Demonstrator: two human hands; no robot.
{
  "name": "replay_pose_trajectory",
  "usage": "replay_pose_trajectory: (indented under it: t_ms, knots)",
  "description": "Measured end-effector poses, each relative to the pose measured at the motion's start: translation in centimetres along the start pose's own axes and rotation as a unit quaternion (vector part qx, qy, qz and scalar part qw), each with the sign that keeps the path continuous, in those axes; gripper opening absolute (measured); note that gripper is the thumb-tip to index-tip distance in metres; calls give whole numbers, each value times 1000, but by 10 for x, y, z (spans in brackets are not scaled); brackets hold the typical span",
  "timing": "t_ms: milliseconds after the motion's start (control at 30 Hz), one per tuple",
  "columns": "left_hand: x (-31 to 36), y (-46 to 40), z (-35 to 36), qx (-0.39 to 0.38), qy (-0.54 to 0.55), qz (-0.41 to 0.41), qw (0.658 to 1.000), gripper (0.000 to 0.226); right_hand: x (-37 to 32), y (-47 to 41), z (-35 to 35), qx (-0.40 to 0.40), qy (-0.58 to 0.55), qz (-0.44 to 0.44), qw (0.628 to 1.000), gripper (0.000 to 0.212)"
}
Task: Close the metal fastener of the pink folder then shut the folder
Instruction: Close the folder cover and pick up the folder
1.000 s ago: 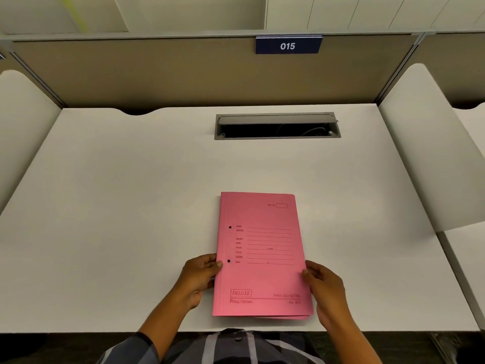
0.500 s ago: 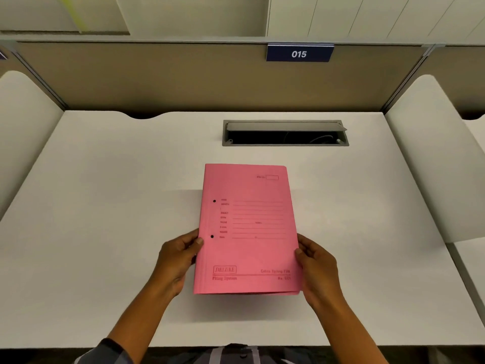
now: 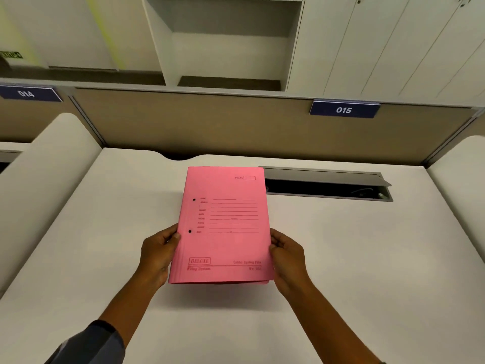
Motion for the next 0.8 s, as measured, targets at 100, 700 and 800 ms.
replay_pose_trajectory:
  t_ms: [100, 700, 800]
  knots:
    - [2, -46, -9, 17, -13, -5, 1000, 28, -6, -33, 32, -7, -2, 16, 1000, 55]
    - [-6, -212, -4, 44, -87, 51, 994, 39, -1, -176, 131, -4, 51, 14, 999, 40]
    - [0, -220, 1, 38, -103, 62, 992, 37, -6, -184, 134, -21, 24, 9, 999, 35]
Point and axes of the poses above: each hand's wrist, its own y-axis away from the middle knuckle, its own z-axis out of the palm, x = y × z, the point moved 3 cm from there along -y, towards the middle knuckle, and after that the axes turned 3 degrees about -x, right-handed, at the moved point
